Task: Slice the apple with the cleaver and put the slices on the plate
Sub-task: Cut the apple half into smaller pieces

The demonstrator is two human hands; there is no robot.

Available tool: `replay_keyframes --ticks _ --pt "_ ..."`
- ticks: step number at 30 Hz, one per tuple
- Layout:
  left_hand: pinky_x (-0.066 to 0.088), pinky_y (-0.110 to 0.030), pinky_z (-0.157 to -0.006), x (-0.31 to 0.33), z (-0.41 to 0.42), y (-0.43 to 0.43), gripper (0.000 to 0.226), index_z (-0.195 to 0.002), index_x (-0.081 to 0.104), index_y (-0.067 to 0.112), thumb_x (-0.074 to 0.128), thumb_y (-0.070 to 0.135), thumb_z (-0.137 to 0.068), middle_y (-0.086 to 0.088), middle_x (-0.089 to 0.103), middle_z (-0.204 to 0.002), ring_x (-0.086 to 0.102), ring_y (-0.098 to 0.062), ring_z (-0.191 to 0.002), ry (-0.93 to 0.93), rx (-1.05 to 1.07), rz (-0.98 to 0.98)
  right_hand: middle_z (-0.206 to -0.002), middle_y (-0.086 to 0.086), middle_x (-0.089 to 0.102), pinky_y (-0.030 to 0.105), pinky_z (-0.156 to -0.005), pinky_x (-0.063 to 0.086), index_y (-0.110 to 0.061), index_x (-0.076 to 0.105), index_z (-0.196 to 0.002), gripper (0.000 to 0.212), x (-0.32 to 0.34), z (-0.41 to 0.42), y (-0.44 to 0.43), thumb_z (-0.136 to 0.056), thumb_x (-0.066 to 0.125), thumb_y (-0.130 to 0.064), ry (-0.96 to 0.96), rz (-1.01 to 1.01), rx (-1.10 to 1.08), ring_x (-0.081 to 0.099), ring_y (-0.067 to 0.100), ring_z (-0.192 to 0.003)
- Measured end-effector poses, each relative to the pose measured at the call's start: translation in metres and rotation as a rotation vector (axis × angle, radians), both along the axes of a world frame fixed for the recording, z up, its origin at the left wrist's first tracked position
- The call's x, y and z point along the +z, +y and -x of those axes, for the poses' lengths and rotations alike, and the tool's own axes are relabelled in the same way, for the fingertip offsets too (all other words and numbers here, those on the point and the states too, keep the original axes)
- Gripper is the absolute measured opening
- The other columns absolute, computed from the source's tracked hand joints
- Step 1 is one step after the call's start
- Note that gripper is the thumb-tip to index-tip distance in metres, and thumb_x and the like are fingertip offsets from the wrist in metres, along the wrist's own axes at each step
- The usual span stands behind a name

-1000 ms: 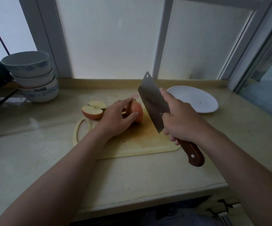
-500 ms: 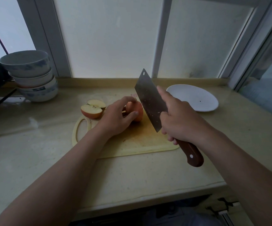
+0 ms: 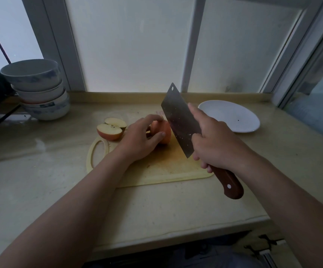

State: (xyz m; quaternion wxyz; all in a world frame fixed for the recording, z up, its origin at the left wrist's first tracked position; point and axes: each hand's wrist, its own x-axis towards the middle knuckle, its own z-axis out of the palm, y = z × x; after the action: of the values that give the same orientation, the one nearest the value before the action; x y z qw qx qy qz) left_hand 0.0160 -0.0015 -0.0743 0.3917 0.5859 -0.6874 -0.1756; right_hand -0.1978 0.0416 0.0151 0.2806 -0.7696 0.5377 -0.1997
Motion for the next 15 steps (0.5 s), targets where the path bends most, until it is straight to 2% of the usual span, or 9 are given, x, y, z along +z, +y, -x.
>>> replay_keyframes --ticks 9,15 --pt "0.056 -0.049 -0.095 0.0012 0.0006 0.0000 0.044 -0.132 0.048 0.041 0.068 0.038 -0.093 -0.003 0.054 -0.138 0.056 -0.025 -0.119 -0.011 0.003 -0.006 -0.126 0.013 0.063 0.037 -0.050 0.062 -0.058 0.006 -0.161 0.084 -0.0013 0.0007 0.0015 -0.101 0.039 -0.009 -0.006 0.002 -0.004 0.068 0.018 -0.051" --pt "0.055 -0.047 -0.096 0.0014 0.0015 0.0000 0.045 -0.133 0.048 0.039 0.069 0.037 -0.093 -0.003 0.053 -0.139 0.055 -0.024 -0.119 -0.014 0.003 -0.014 -0.119 0.013 0.064 0.037 -0.050 0.063 -0.057 0.005 -0.161 0.083 -0.0003 0.0023 0.0025 -0.103 0.040 -0.009 -0.003 0.006 -0.003 0.068 0.017 -0.051"
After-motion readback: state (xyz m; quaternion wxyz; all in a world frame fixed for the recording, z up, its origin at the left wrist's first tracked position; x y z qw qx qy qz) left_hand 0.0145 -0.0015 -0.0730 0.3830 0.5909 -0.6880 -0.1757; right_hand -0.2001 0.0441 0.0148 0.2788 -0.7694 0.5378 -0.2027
